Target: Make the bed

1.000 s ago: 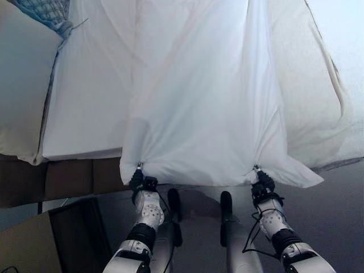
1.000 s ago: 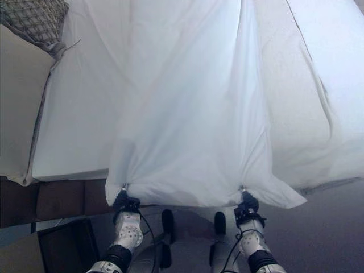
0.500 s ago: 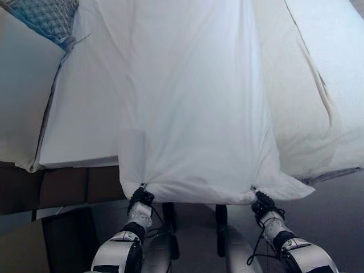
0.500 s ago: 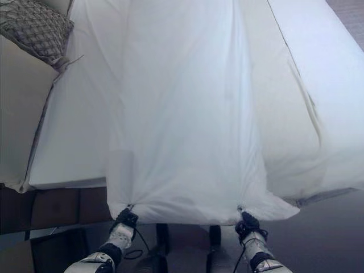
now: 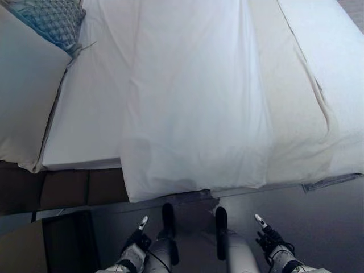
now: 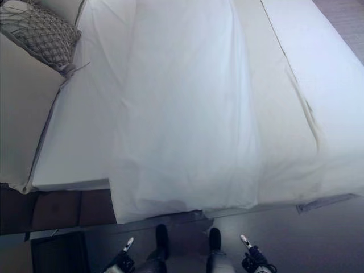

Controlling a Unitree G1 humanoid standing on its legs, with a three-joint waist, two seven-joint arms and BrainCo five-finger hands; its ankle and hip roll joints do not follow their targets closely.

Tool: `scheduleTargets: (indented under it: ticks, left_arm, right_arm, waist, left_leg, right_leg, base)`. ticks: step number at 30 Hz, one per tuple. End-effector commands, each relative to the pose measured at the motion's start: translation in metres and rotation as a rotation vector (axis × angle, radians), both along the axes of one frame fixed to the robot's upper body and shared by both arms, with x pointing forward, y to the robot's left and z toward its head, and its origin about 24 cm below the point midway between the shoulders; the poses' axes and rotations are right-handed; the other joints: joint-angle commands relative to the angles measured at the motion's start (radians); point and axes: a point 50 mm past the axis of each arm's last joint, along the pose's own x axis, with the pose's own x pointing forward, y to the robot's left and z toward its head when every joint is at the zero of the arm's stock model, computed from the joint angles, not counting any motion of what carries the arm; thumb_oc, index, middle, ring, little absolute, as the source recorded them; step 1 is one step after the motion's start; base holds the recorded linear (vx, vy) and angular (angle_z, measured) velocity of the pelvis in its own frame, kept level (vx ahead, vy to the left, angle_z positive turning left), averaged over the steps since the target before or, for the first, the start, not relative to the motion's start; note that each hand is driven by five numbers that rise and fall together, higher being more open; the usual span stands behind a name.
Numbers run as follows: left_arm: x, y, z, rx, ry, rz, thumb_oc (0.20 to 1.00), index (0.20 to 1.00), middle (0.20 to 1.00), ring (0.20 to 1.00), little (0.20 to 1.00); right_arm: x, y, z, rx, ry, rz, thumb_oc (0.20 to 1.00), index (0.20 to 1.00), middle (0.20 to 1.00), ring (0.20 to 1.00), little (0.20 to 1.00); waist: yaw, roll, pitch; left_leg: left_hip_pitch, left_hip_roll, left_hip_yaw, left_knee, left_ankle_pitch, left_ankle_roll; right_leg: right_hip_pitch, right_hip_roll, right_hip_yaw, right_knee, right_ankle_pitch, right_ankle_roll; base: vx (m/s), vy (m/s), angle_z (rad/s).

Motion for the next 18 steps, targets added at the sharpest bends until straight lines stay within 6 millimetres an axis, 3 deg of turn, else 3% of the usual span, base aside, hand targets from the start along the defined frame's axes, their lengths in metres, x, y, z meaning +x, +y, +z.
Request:
scheduleTargets:
  ticks: [1, 4, 7, 12, 13, 16, 17, 18]
  left_arm:
    - [0.038, -0.011, 0.023, 0.204, -0.16, -0.226, 1.0, 1.0, 1.0, 1.0, 1.0]
    - [0.059, -0.018, 0.049, 0.32, -0.355, -0.393, 1.0, 1.0, 1.0, 1.0, 1.0]
    - [0.071, -0.022, 0.069, 0.286, -0.521, -0.575, 1.0, 1.0, 1.0, 1.0, 1.0]
    - [0.1, -0.046, 0.106, 0.211, -0.739, -0.868, 1.0, 1.0, 1.0, 1.0, 1.0]
    - [0.112, -0.059, 0.123, 0.167, -0.814, -0.965, 1.0, 1.0, 1.0, 1.0, 1.0]
    - [0.119, -0.066, 0.13, 0.159, -0.832, -1.038, 1.0, 1.0, 1.0, 1.0, 1.0]
    - [0.132, -0.079, 0.147, 0.177, -0.876, -1.186, 1.0, 1.0, 1.0, 1.0, 1.0]
    - [0.136, -0.082, 0.151, 0.145, -0.87, -1.219, 1.0, 1.0, 1.0, 1.0, 1.0]
  right_arm:
    - [0.009, 0.001, 0.008, -0.03, -0.096, 0.095, 1.0, 1.0, 1.0, 1.0, 1.0]
    - [0.022, 0.012, 0.019, -0.064, -0.205, 0.269, 1.0, 1.0, 1.0, 1.0, 1.0]
    - [0.043, 0.019, 0.04, -0.119, -0.344, 0.414, 1.0, 1.0, 1.0, 1.0, 1.0]
    - [0.091, 0.048, 0.093, -0.143, -0.619, 0.654, 1.0, 1.0, 1.0, 1.0, 1.0]
    - [0.104, 0.057, 0.108, -0.124, -0.681, 0.741, 1.0, 1.0, 1.0, 1.0, 1.0]
    - [0.112, 0.063, 0.115, -0.12, -0.7, 0.805, 1.0, 1.0, 1.0, 1.0, 1.0]
    - [0.125, 0.07, 0.131, -0.106, -0.742, 0.907, 1.0, 1.0, 1.0, 1.0, 1.0]
    - [0.13, 0.074, 0.136, -0.089, -0.751, 0.936, 1.0, 1.0, 1.0, 1.0, 1.0]
  waist:
    - [0.003, -0.016, 0.051]
    - [0.012, -0.014, 0.058]
    - [0.016, -0.016, 0.065]
    - [0.012, -0.02, 0.076]
    - [0.012, -0.021, 0.083]
    - [0.011, -0.021, 0.089]
    - [0.009, -0.024, 0.103]
    - [0.008, -0.025, 0.105]
  left_leg:
    - [0.01, -0.032, 0.011, 0.035, -0.039, -0.009]
    - [0.001, -0.035, 0.005, 0.035, -0.036, -0.011]
    - [-0.008, -0.036, 0.003, 0.04, -0.036, -0.012]
    - [-0.038, -0.038, 0.01, 0.057, -0.042, -0.01]
    - [-0.055, -0.039, 0.013, 0.069, -0.046, -0.008]
    - [-0.07, -0.039, 0.016, 0.084, -0.048, -0.008]
    - [-0.096, -0.04, 0.016, 0.113, -0.055, -0.008]
    - [-0.113, -0.039, 0.016, 0.128, -0.058, -0.007]
  right_leg:
    - [0.069, -0.009, 0.013, -0.208, 0.149, 0.059]
    - [0.066, -0.011, 0.004, -0.211, 0.152, 0.062]
    - [0.059, -0.011, 0.003, -0.21, 0.15, 0.064]
    - [0.016, -0.01, 0.017, -0.188, 0.148, 0.064]
    - [-0.012, -0.009, 0.024, -0.169, 0.148, 0.063]
    - [-0.029, -0.008, 0.026, -0.154, 0.147, 0.063]
    - [-0.059, -0.008, 0.027, -0.123, 0.14, 0.062]
    - [-0.078, -0.006, 0.029, -0.105, 0.14, 0.06]
  base:
    - [-0.02, -0.033, 0.1]
    - [-0.03, -0.026, 0.11]
    - [-0.02, -0.009, 0.09]
    - [-0.04, 0.017, 0.0]
    - [-0.06, 0.022, -0.02]
    - [-0.06, 0.011, -0.03]
    - [-0.09, -0.003, 0.03]
    - [-0.12, -0.011, 0.05]
